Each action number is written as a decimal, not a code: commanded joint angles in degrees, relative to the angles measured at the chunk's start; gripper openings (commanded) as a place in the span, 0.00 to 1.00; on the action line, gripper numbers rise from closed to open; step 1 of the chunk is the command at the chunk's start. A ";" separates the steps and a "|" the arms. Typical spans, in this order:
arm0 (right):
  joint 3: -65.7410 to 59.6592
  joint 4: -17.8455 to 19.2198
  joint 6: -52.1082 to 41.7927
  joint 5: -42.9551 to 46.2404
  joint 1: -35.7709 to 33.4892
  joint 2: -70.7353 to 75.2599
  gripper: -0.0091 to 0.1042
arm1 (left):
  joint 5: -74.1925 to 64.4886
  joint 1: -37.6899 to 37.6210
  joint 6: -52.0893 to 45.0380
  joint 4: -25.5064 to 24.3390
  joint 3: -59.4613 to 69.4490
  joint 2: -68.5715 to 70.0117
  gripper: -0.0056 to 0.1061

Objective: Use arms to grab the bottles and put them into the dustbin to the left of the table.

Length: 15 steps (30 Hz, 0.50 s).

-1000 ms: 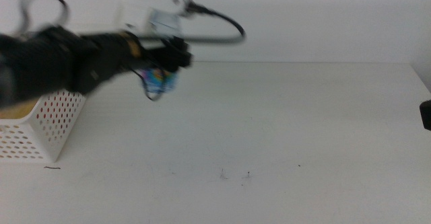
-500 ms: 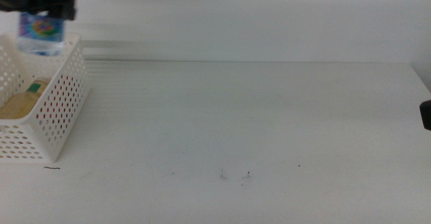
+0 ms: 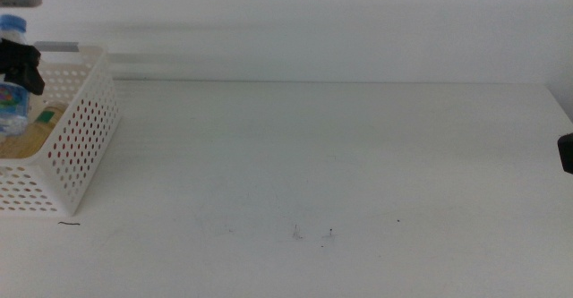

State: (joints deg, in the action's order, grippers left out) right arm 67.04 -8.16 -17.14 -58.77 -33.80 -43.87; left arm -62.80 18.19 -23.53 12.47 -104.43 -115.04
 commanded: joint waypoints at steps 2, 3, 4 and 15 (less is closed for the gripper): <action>0.48 0.16 -0.51 0.46 0.09 0.15 0.90 | 0.62 0.03 -0.05 1.54 -0.77 -0.03 0.13; 0.48 0.16 -0.51 0.46 0.09 0.15 0.90 | 0.62 0.03 -0.05 2.01 -0.77 -0.01 0.16; 0.48 0.16 -0.51 0.46 0.09 0.15 0.90 | 0.62 0.03 -0.05 2.36 -0.77 -0.01 0.21; 0.48 0.16 -0.51 0.46 0.09 0.15 0.90 | -7.16 -1.68 0.86 2.51 -0.87 1.64 0.89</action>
State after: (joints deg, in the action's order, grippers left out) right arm 67.04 -8.16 -17.14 -58.77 -33.80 -43.87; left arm -67.97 17.30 -23.90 15.04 -104.71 -115.12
